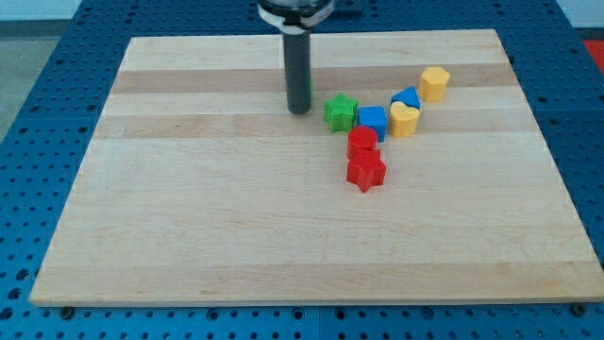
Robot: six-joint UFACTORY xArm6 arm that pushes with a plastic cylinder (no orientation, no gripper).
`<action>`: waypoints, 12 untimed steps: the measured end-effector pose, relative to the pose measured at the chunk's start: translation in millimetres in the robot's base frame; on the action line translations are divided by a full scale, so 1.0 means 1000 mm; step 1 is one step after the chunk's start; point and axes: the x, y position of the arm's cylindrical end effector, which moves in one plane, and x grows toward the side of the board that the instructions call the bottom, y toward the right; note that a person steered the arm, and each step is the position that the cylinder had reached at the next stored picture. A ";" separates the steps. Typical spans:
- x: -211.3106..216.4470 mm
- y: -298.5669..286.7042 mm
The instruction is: Nudge the green blocks slightly
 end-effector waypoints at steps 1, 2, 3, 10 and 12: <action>0.000 -0.041; -0.015 -0.055; -0.038 -0.054; -0.058 -0.033; -0.057 -0.034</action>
